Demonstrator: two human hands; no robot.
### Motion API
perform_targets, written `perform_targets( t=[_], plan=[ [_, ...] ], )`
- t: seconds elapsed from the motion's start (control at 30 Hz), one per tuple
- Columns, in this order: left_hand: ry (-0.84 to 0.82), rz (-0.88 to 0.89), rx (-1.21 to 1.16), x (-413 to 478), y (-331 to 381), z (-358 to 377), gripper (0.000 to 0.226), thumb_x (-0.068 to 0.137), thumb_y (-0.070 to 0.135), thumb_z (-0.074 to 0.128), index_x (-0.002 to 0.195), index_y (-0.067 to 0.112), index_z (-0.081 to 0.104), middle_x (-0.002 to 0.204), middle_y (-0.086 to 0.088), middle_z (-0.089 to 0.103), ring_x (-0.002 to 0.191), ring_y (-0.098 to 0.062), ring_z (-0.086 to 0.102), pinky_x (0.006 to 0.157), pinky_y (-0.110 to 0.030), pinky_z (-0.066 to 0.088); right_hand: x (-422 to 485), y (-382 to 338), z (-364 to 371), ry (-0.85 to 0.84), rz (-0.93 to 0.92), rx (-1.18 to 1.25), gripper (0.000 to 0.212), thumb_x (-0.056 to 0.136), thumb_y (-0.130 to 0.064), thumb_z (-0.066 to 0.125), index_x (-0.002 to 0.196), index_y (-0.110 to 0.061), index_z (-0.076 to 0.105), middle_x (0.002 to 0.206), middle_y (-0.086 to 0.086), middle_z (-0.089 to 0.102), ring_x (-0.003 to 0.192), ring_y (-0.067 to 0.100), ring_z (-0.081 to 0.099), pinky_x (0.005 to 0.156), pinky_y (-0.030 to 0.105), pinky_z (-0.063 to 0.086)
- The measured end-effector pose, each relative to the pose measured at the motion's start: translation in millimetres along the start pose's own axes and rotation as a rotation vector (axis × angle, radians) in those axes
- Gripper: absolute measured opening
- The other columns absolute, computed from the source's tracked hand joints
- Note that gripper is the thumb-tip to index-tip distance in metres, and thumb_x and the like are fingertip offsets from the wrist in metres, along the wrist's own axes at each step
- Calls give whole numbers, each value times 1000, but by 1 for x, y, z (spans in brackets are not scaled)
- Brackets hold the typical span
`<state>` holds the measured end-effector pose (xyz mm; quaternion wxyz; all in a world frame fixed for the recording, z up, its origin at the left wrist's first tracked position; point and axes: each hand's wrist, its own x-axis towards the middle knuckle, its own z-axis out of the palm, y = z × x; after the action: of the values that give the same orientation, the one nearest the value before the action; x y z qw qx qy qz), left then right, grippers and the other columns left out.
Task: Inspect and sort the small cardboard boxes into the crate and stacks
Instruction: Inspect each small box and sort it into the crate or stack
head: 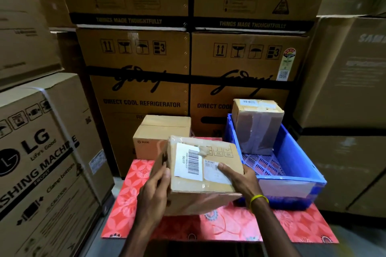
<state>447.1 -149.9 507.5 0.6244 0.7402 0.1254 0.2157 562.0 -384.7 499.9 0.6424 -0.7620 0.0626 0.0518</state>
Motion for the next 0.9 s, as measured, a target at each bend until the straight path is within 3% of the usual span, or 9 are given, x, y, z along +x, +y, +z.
perform_targets(
  t=[0.07, 0.17, 0.23, 0.33, 0.43, 0.6, 0.7, 0.77, 0.9],
  plan=[
    [-5, -16, 44, -1, -3, 1, 41, 104, 43, 59, 143, 32, 61, 134, 17, 66, 122, -11, 64, 100, -41, 57, 6, 7, -5, -37, 48, -41, 93, 34, -79, 91, 103, -17, 80, 93, -6, 83, 89, 19, 80, 90, 46, 64],
    [-16, -36, 81, -3, -16, 6, 41, 104, 30, 61, 145, 28, 58, 132, 12, 63, 109, 0, 64, 83, -25, 62, 9, 15, -6, -52, 70, -132, 109, 27, -94, 81, 108, -21, 76, 103, -6, 81, 96, 19, 77, 95, 48, 61],
    [-19, -39, 84, -7, -18, 9, 43, 102, 36, 63, 144, 33, 59, 130, 14, 63, 109, 3, 62, 79, -25, 63, 3, 7, -2, -34, 35, -253, 122, 32, -103, 68, 129, -28, 66, 128, -1, 73, 115, 23, 69, 106, 51, 54],
    [15, -35, 109, -10, -14, 18, 51, 94, 55, 67, 142, 38, 62, 129, 19, 64, 113, 3, 63, 86, -37, 64, -15, -18, 19, -7, 19, -628, 127, 51, -104, 44, 162, -45, 25, 173, 12, 17, 159, 34, 18, 126, 62, 16],
    [-20, 44, 173, -14, -12, 31, 48, 88, 53, 71, 131, 32, 73, 126, 23, 68, 119, 8, 60, 103, -32, 54, -36, -38, 52, -161, -20, -638, 141, 45, -110, 36, 166, -45, 4, 177, 7, -6, 163, 30, -6, 124, 69, -2],
    [1, -137, 55, 5, -38, 8, 45, 76, 41, 90, 117, 33, 75, 115, 12, 75, 104, -3, 71, 83, -21, 56, -42, -35, 61, -133, -72, -700, 122, 71, -93, 59, 166, -45, 0, 177, 4, -4, 164, 29, -2, 122, 75, 6],
    [81, -534, -24, 26, -91, -28, 93, 55, 65, 95, 134, 25, 64, 131, -2, 69, 115, -27, 68, 96, -48, 58, -44, -32, 46, -179, -88, -669, 119, 70, -87, 63, 165, -46, 5, 178, 3, 2, 163, 32, 4, 126, 67, 15],
    [-42, -744, -178, 29, -147, -42, 89, 52, 64, 97, 125, 27, 64, 131, -6, 70, 121, -33, 65, 109, -57, 49, -49, -31, 35, -195, -103, -615, 115, 70, -77, 70, 165, -47, 11, 177, 2, 13, 161, 32, 15, 127, 58, 23],
    [-184, -758, -321, 6, -142, -43, 110, 34, 58, 103, 128, 15, 66, 124, -14, 76, 122, -37, 66, 114, -57, 45, -49, -30, 8, -191, -31, -524, 124, 44, -68, 70, 160, -51, 29, 160, -3, 48, 139, 27, 52, 115, 50, 46]
  ],
)
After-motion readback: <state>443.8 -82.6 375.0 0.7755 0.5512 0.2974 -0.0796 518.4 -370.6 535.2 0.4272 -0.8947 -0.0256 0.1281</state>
